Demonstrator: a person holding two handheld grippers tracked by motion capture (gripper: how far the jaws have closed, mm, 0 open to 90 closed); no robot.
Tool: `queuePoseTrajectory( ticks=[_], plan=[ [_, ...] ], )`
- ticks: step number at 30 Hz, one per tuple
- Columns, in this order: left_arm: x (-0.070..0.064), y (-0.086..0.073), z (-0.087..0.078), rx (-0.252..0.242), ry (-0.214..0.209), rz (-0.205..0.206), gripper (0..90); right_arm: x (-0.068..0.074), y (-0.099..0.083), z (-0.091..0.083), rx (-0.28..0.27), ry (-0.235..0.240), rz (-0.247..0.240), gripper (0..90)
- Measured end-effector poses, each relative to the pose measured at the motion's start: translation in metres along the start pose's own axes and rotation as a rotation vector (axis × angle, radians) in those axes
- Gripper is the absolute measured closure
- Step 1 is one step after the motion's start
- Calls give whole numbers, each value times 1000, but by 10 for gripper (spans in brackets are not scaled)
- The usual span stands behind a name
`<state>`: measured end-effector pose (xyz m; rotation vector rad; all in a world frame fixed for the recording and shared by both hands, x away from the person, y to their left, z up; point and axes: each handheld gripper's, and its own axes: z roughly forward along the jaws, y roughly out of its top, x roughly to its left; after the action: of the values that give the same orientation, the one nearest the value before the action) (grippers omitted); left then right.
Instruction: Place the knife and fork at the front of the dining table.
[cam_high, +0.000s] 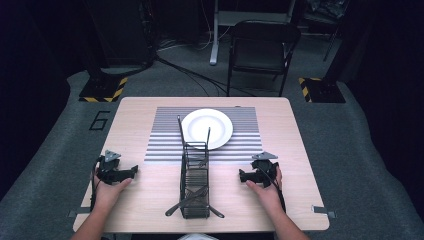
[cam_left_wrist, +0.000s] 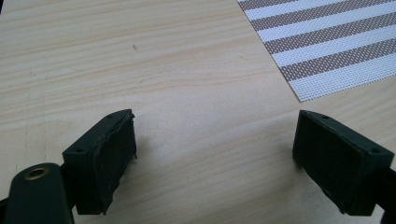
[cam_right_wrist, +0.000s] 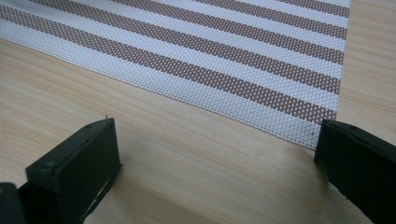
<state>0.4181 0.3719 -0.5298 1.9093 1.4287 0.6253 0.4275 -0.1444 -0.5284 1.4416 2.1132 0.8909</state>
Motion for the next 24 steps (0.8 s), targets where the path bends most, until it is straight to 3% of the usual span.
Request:
queuePoseTrajectory(
  ticks=[24],
  plan=[
    [0, 1, 1, 0, -4, 4, 132, 0, 0, 0, -1, 0, 2, 0]
  ],
)
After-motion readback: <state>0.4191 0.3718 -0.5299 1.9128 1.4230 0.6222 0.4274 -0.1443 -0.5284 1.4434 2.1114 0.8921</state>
